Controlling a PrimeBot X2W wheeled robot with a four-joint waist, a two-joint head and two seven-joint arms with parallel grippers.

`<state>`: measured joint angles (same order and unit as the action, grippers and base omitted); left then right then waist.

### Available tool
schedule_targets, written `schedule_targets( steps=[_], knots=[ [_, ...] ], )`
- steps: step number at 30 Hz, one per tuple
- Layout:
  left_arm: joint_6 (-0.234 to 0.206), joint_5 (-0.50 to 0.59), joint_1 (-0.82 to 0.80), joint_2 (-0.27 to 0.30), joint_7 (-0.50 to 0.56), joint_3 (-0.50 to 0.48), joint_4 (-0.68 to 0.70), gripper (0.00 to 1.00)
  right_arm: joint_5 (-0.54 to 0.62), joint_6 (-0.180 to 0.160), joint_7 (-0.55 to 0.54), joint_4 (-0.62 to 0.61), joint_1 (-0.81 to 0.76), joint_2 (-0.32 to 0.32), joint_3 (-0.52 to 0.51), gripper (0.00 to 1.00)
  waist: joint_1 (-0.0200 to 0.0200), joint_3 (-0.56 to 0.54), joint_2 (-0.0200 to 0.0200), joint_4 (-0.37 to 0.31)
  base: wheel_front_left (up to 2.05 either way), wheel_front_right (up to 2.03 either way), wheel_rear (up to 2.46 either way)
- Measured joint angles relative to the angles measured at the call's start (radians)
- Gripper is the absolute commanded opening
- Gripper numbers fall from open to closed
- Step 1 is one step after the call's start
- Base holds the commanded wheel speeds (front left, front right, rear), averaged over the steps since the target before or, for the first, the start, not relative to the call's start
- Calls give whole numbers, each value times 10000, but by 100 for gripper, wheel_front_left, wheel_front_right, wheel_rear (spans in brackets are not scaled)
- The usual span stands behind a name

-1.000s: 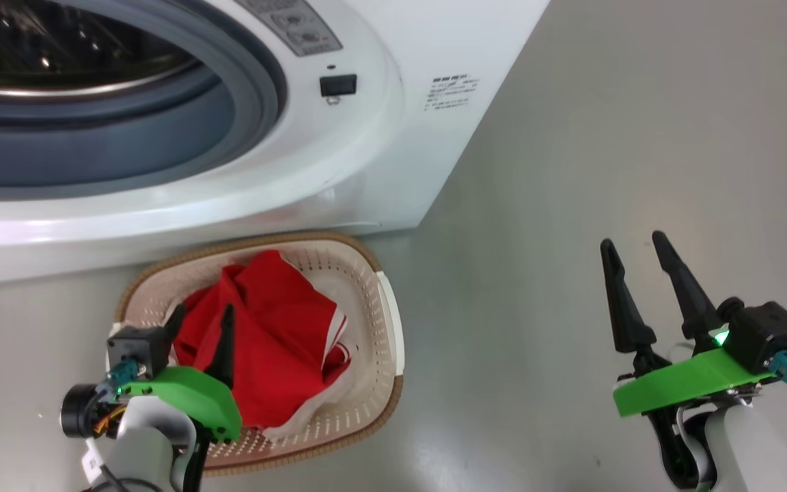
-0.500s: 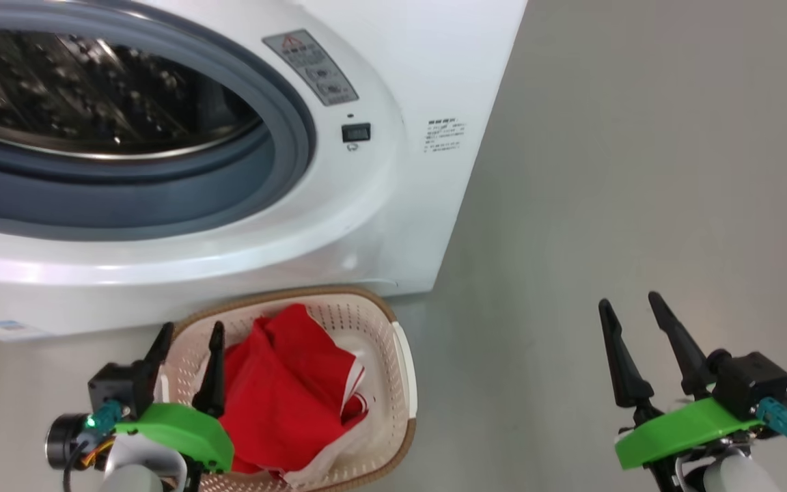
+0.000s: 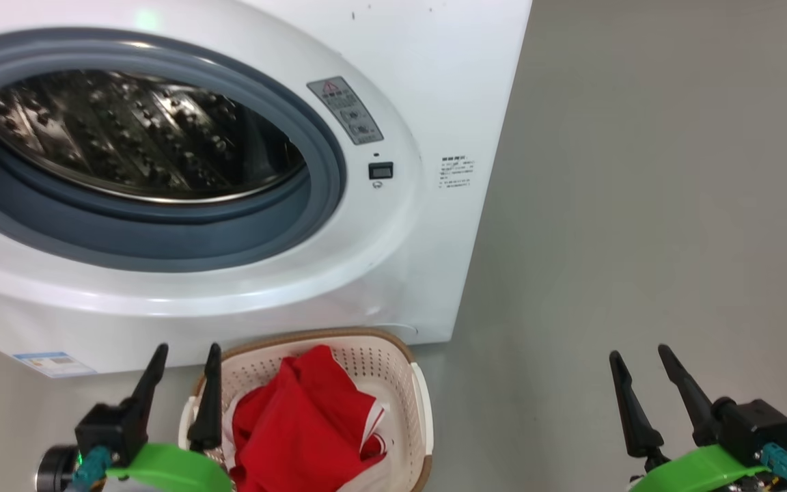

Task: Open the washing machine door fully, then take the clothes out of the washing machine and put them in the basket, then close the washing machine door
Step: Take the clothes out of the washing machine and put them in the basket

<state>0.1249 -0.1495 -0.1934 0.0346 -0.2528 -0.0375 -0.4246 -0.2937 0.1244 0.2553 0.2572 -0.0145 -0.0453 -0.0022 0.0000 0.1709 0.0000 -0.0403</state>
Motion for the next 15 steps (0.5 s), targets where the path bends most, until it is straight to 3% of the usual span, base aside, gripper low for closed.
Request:
schedule_targets(
  steps=[15],
  knots=[
    [-148,-102,1995,19,2,-307,1689,100,136,0,0,-65,-957,73,-297,100,0,-925,0,189,0,0,0]
  ],
)
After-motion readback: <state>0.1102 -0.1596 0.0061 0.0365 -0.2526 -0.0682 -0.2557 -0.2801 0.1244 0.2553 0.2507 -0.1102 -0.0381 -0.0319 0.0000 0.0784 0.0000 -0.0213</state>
